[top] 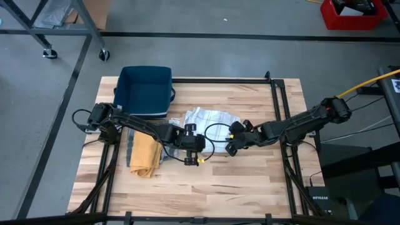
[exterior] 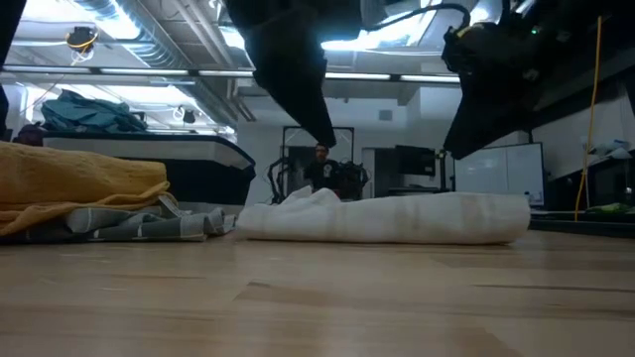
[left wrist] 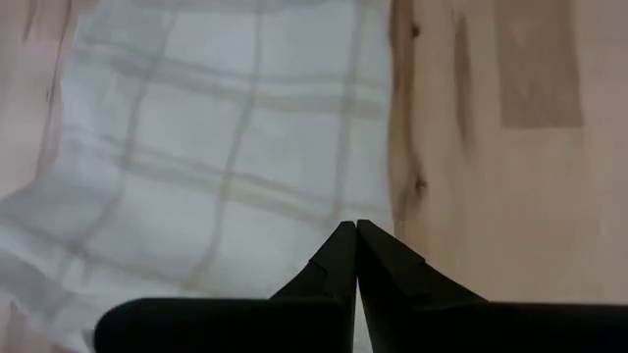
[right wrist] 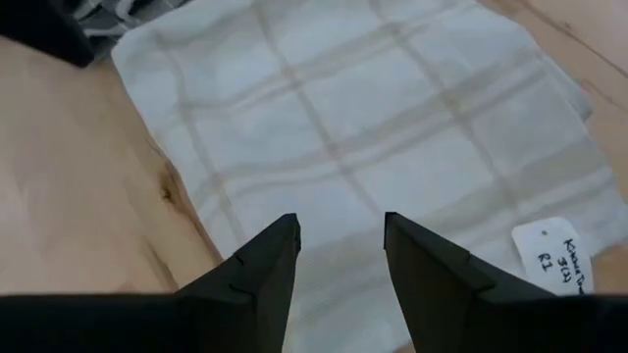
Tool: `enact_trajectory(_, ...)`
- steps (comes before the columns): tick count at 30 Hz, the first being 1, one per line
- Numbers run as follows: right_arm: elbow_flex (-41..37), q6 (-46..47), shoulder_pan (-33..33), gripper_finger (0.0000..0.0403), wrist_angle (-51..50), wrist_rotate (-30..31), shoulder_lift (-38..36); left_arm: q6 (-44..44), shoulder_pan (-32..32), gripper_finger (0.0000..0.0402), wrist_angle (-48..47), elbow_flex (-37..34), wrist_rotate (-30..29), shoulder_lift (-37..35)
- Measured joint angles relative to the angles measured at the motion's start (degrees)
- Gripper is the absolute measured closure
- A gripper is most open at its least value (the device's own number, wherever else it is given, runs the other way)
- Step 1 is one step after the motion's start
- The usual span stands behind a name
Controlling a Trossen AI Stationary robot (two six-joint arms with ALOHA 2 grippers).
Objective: Fold towel
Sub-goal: Stack the stacked towels on top of the white towel
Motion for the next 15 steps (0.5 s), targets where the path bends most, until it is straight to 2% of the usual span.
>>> enact_trajectory(3,0.00,0.00,-0.24,0.0243,-0.77,0.03,0.23,-3.88,0.41,0.0398,-0.63,-0.02,0.28,0.02)
enact_trajectory(10,0.00,0.13,-3.33,0.0243,-0.73,5.44,0.50,-8.06,-0.43,0.0398,-0.69,-0.02,0.50,0.02)
enact_trajectory(15,0.00,0.15,-6.67,0.0243,-0.49,4.00,1.85,-9.27,-0.75,0.0398,-0.35,-0.02,0.61,0.66)
